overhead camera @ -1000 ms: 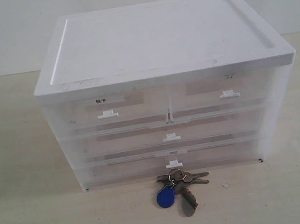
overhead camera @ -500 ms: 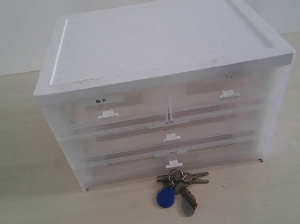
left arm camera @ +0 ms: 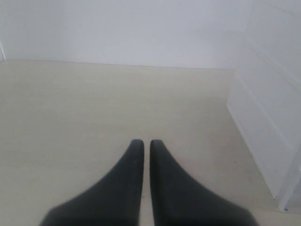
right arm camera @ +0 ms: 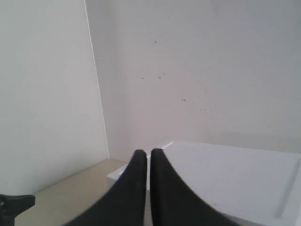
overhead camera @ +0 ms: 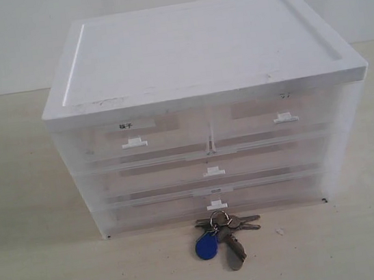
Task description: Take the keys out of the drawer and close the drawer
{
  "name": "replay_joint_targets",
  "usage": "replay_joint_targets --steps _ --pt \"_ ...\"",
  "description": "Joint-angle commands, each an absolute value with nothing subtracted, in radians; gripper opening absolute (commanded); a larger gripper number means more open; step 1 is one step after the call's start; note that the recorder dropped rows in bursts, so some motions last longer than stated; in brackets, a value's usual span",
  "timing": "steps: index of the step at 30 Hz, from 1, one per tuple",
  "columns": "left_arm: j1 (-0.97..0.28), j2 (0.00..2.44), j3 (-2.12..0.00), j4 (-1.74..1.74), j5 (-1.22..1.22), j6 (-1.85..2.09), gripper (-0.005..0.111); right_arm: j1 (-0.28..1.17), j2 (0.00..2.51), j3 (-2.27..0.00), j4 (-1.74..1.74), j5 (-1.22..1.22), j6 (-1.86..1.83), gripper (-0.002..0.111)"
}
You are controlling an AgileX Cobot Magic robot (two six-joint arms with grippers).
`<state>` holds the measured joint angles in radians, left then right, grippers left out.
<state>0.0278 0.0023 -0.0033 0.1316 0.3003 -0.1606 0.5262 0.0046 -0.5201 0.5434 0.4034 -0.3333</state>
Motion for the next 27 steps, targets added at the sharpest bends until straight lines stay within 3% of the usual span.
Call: replay_joint_targets --steps 1,11,27 --pt "0.030 0.000 0.000 0.128 0.300 -0.156 0.005 0.378 0.000 -0.517 0.756 0.442 -0.528 0.000" --pt "0.030 0.000 0.000 0.128 0.300 -0.156 0.005 0.189 0.000 -0.517 0.800 0.490 -0.586 0.000" --pt "0.030 0.000 0.000 0.128 0.300 -0.156 0.005 0.159 0.000 -0.517 0.800 0.380 -0.519 0.000"
